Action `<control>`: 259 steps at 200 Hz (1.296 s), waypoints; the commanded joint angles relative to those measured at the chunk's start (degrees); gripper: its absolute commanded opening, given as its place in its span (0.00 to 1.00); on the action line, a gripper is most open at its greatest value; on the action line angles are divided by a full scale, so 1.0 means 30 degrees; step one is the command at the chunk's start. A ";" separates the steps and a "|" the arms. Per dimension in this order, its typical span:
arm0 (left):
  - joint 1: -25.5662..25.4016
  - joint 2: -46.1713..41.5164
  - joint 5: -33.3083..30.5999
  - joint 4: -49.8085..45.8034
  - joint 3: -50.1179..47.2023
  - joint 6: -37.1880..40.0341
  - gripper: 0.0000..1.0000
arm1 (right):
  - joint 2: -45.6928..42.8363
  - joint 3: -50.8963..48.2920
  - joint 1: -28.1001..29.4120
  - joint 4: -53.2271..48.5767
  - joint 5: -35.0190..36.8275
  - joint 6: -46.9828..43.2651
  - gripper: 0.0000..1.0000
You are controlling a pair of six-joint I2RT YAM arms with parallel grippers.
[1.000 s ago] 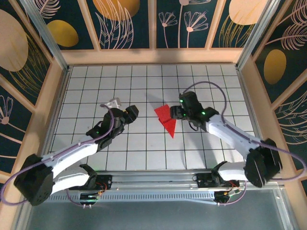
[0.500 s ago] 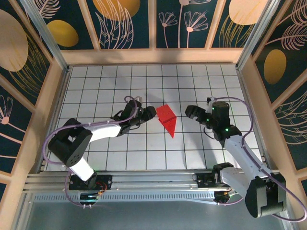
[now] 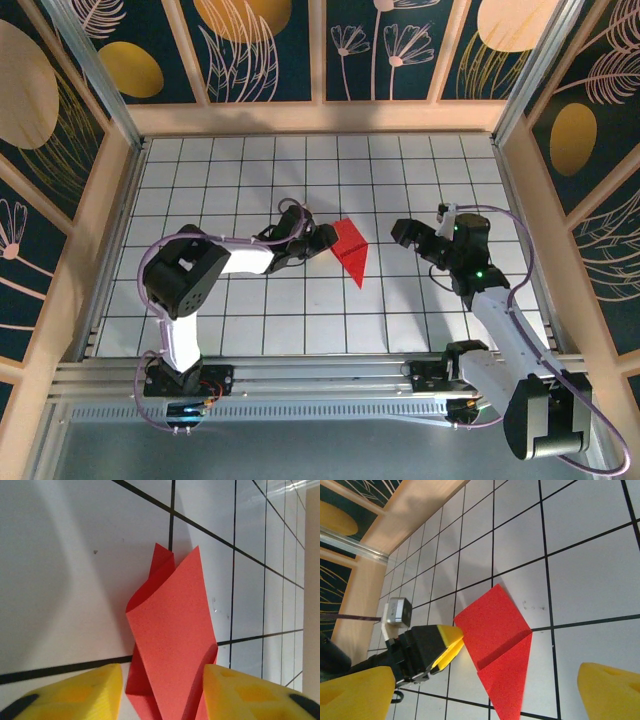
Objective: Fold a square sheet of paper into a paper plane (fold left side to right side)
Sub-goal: Fold the wing for the fifth time at the center of the table.
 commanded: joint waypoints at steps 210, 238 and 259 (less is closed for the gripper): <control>0.0408 -1.3152 0.3141 0.0135 -0.4230 1.0128 0.00 | 0.1785 -0.1614 0.0553 0.9517 -0.8388 -0.0884 0.99; 0.0807 -1.4622 0.5068 0.1404 -0.4980 0.9740 0.00 | 0.3110 -0.1227 0.2374 1.1163 -0.9100 -0.0851 0.99; 0.1048 -1.5056 0.6018 0.2824 -0.5673 0.8992 0.00 | 0.4121 -0.0696 0.3789 1.1626 -0.9071 -0.0981 0.99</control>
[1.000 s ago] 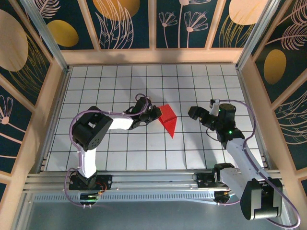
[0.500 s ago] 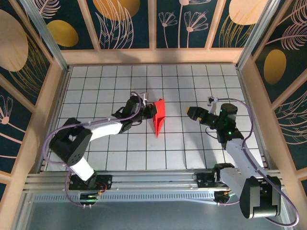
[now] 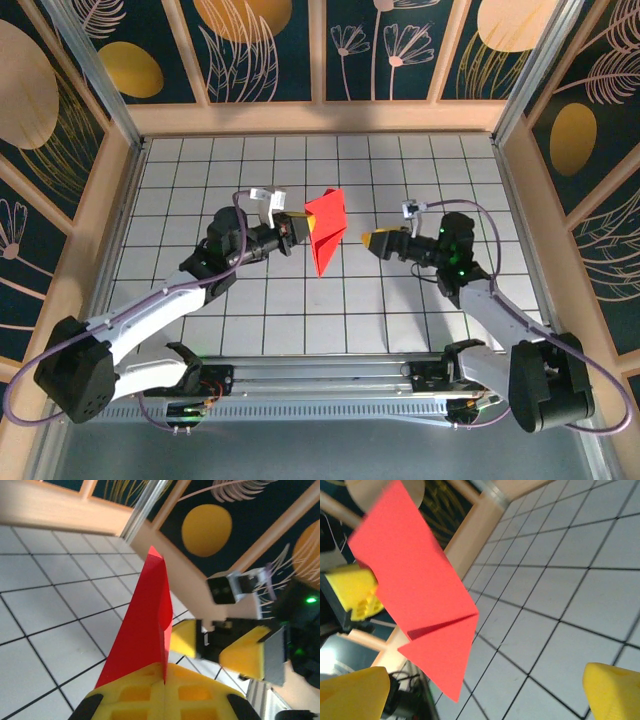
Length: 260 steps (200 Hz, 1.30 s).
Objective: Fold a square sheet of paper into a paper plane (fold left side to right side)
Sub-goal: Fold the wing for the fifth time at the center of the table.
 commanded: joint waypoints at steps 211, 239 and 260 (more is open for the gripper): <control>0.0745 0.1574 0.2574 0.1668 -0.1471 -0.0848 0.00 | 0.2886 0.4731 0.2964 -0.2572 -0.0070 -0.3289 0.51; 0.0745 0.1739 0.2840 0.1652 -0.1491 -0.0765 0.00 | 0.3061 0.5010 0.2977 -0.2791 0.0109 -0.3374 0.45; 0.0753 0.1855 0.2996 0.1621 -0.1531 -0.0721 0.00 | 0.3197 0.5210 0.2962 -0.2900 0.0354 -0.3387 0.41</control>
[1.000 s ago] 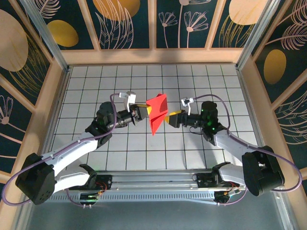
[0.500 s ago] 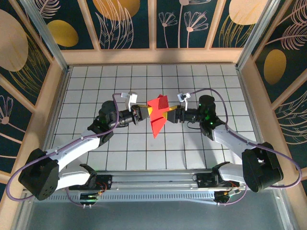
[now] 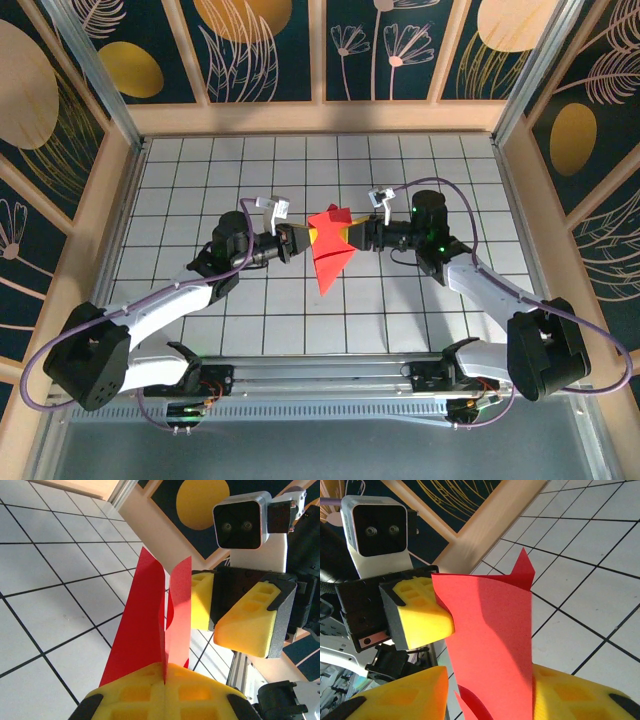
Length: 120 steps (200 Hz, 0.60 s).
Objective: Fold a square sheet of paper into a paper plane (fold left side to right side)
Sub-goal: Fold the wing for the fifth time at the center of the table.
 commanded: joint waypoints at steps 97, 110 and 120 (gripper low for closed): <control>0.0082 0.0548 -0.0405 -0.1091 -0.0517 0.0776 0.06 | 0.1478 0.1134 0.0001 -0.0671 0.1228 -0.0370 0.07; 0.0082 0.0514 -0.1025 -0.1465 -0.0520 0.0873 0.25 | 0.1822 0.0995 -0.0006 -0.0611 0.1372 -0.0177 0.00; 0.0084 0.0490 -0.1781 -0.1946 -0.0490 0.0967 0.34 | 0.2256 0.0625 0.0002 -0.0132 0.1548 0.0268 0.00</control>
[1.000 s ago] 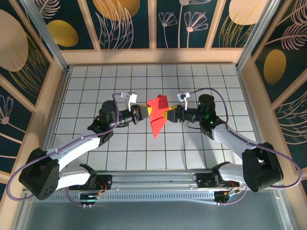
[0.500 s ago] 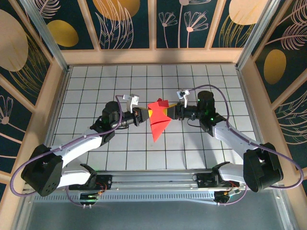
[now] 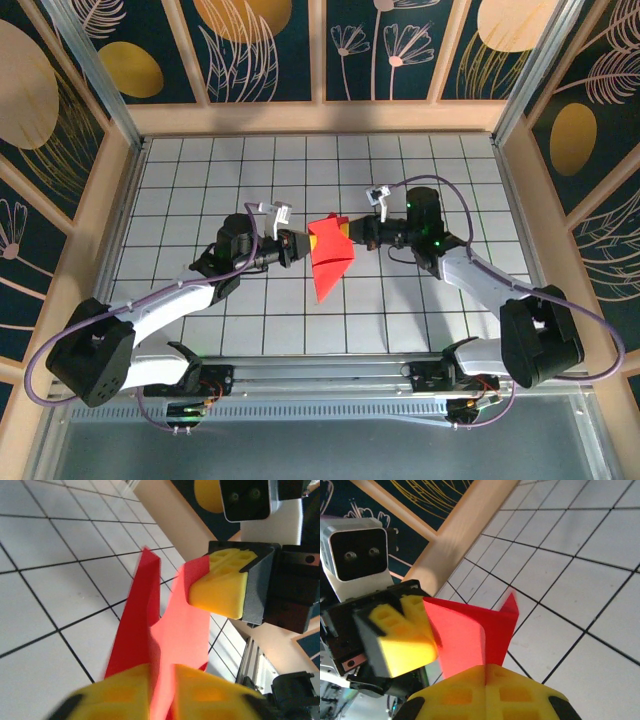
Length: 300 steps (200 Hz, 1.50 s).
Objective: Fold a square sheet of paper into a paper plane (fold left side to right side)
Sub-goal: Fold the wing for the fifth time at the center of the table.
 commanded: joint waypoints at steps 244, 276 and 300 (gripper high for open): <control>-1.1075 0.9093 -1.5894 -1.4353 0.9778 0.4388 0.50 | 0.5880 0.0610 -0.1309 -0.3957 0.4147 0.5429 0.00; -1.1695 1.1265 -1.7605 -1.6143 1.1194 0.3905 0.51 | 0.6027 0.0610 -0.1351 -0.3858 0.4078 0.5430 0.00; -1.1728 1.1609 -1.8444 -1.6508 1.1292 0.3367 0.51 | 0.6100 0.0651 -0.1334 -0.3886 0.3975 0.5415 0.00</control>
